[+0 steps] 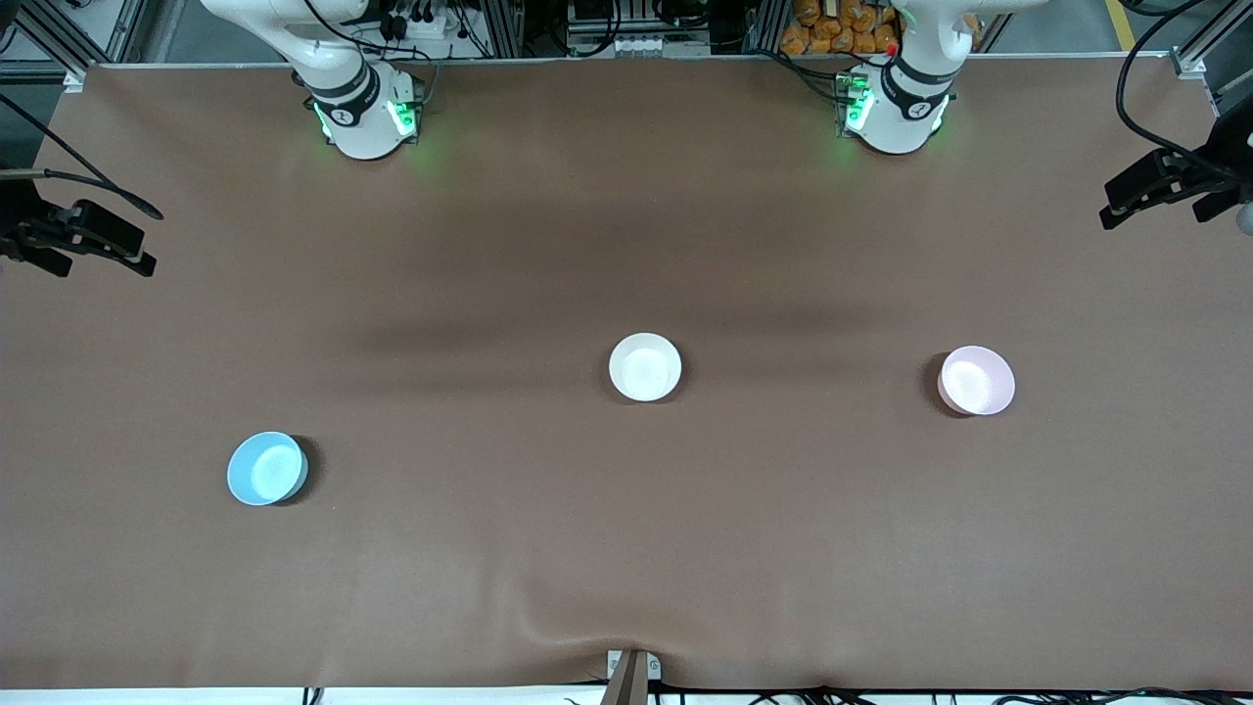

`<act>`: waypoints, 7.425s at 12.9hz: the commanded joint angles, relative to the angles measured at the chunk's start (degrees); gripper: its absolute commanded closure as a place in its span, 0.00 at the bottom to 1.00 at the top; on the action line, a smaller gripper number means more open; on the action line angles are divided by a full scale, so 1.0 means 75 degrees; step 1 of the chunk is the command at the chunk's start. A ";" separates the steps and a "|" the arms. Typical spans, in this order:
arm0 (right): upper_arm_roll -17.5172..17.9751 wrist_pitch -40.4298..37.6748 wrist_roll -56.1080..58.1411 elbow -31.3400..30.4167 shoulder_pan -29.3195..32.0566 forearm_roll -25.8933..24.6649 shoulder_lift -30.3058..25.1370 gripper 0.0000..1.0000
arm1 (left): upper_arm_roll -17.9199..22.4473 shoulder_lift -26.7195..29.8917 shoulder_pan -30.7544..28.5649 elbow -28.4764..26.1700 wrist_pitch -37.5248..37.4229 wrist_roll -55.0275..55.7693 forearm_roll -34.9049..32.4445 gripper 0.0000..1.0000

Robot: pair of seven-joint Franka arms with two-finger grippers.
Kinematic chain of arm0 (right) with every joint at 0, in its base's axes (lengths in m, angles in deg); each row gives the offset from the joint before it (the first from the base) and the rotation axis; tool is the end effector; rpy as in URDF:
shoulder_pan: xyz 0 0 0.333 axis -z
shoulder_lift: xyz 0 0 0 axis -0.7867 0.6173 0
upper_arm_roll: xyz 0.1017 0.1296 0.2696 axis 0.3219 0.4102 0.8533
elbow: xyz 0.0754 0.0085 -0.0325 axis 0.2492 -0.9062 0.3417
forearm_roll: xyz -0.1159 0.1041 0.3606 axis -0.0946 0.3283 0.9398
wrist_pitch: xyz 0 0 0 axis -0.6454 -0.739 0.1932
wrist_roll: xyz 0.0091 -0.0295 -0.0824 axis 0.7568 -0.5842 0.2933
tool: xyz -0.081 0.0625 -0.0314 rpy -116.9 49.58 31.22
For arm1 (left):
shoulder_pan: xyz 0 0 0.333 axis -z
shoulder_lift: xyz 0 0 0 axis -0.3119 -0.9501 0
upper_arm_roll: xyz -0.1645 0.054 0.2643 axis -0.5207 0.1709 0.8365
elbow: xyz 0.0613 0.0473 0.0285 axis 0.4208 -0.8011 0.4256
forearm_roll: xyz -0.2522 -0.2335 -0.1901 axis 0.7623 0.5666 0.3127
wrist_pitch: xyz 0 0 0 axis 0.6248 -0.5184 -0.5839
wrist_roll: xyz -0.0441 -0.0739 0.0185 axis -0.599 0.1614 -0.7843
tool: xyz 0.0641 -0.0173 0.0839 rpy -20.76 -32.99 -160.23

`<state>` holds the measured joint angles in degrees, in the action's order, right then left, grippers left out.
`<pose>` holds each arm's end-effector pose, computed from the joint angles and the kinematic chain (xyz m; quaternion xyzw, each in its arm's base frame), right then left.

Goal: Stack pink and blue bowls on white bowl

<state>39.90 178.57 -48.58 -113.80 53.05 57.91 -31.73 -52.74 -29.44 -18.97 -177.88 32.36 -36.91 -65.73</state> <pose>0.5519 -0.0157 0.6364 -0.9995 0.0162 -0.0075 0.0260 0.5244 -0.0073 0.6515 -0.9993 -0.0332 0.0131 0.0120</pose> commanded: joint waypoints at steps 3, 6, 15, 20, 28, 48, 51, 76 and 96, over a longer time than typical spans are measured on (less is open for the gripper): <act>0.0044 -0.0138 0.0312 0.0025 0.0266 0.0151 -0.0136 0.00 | 0.0015 -0.0131 0.0036 0.0128 -0.0095 0.0112 -0.0031 0.00; 0.0056 -0.0278 0.0313 -0.0022 0.0231 0.0046 -0.0078 0.00 | 0.0015 -0.0131 0.0036 0.0058 -0.0083 0.0112 -0.0031 0.00; 0.0044 -0.0290 0.0231 -0.0081 0.0254 0.0010 0.0168 0.00 | -0.0009 -0.0142 0.0036 -0.0059 0.0046 -0.0017 -0.0031 0.00; 0.0044 -0.0162 0.0231 -0.0069 0.0640 -0.0002 0.0566 0.00 | -0.0009 -0.0131 0.0036 -0.0129 0.0046 -0.0052 -0.0042 0.00; 0.0044 0.1371 0.0231 -0.0384 0.0817 -0.0013 0.2077 0.00 | -0.0020 -0.0131 0.0036 -0.0270 0.0093 -0.0087 -0.0031 0.00; 0.0044 0.6296 -0.1140 -0.0514 0.1168 -0.0002 0.5583 0.00 | -0.0009 -0.1802 -0.1146 -0.4395 0.6569 -0.0355 -0.0066 0.00; 0.0044 0.6307 -0.1140 -0.0596 0.1192 -0.0002 0.5571 0.08 | -0.0009 -0.2870 -0.1580 -0.4395 0.7776 -0.1314 -0.0066 0.00; 0.0068 0.6062 -0.1035 -0.0304 0.1555 0.0057 0.4810 1.00 | -0.3321 -0.3060 -0.1652 -0.4209 0.7147 0.1440 0.0004 1.00; 0.0114 0.3999 -0.1562 0.0119 0.0841 0.0912 0.3825 1.00 | -0.3677 -0.4923 0.1700 -0.1899 0.7159 0.6487 -0.0183 1.00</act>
<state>41.04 208.53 -59.69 -112.18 59.95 63.32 -2.00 -80.61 -65.29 -6.68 -193.57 86.98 10.44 -65.74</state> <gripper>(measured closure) 0.969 0.974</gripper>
